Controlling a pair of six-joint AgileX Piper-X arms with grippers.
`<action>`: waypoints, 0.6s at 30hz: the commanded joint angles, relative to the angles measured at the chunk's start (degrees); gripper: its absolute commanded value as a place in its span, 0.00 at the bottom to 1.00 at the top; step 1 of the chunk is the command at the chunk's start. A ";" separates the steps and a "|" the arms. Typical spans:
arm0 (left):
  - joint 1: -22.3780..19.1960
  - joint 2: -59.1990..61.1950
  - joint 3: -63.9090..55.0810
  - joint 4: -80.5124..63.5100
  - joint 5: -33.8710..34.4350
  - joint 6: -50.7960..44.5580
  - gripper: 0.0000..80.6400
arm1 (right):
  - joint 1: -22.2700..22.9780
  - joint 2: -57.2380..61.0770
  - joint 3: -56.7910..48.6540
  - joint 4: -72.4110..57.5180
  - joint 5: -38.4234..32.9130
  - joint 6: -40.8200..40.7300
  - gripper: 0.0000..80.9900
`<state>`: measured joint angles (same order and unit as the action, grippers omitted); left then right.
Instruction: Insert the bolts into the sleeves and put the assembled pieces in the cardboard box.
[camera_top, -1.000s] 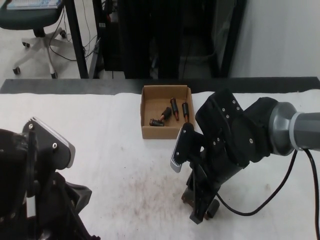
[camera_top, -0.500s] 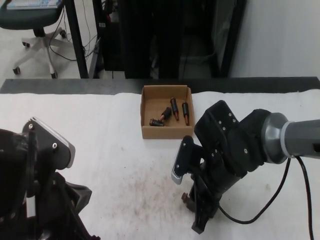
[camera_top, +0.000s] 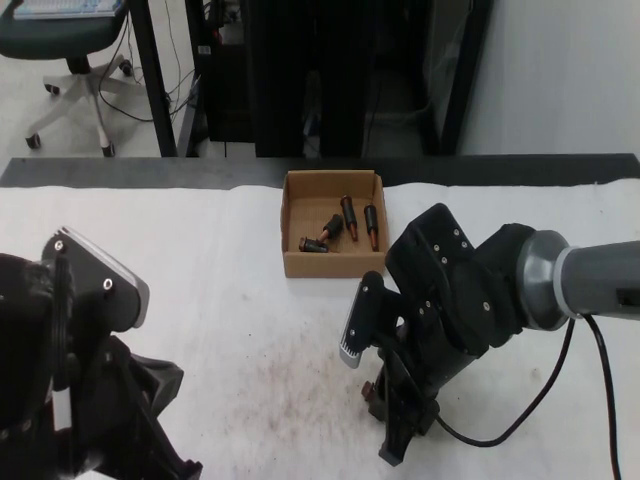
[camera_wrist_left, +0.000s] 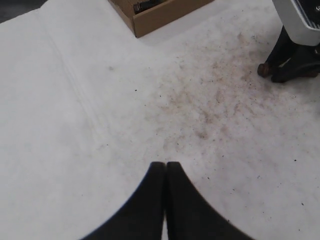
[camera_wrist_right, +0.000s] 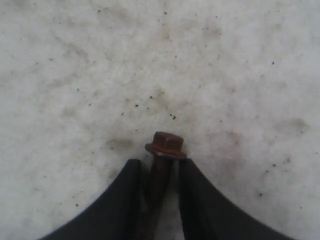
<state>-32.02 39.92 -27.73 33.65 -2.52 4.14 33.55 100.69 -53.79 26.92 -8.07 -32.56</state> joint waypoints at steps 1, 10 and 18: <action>-0.02 0.24 -0.04 -1.24 -0.43 0.24 0.00 | -0.19 0.02 -0.10 -0.75 0.01 -0.48 0.30; -0.02 0.24 -0.04 -1.28 -0.43 0.24 0.00 | -0.19 0.02 -0.41 -7.89 2.75 5.15 0.01; -0.02 0.24 -0.35 -0.98 4.50 0.24 0.00 | -0.19 -8.18 -1.98 -7.86 3.25 15.11 0.01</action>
<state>-32.02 39.92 -27.73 32.94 -0.93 4.14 33.55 96.66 -54.78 20.07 -4.42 -18.94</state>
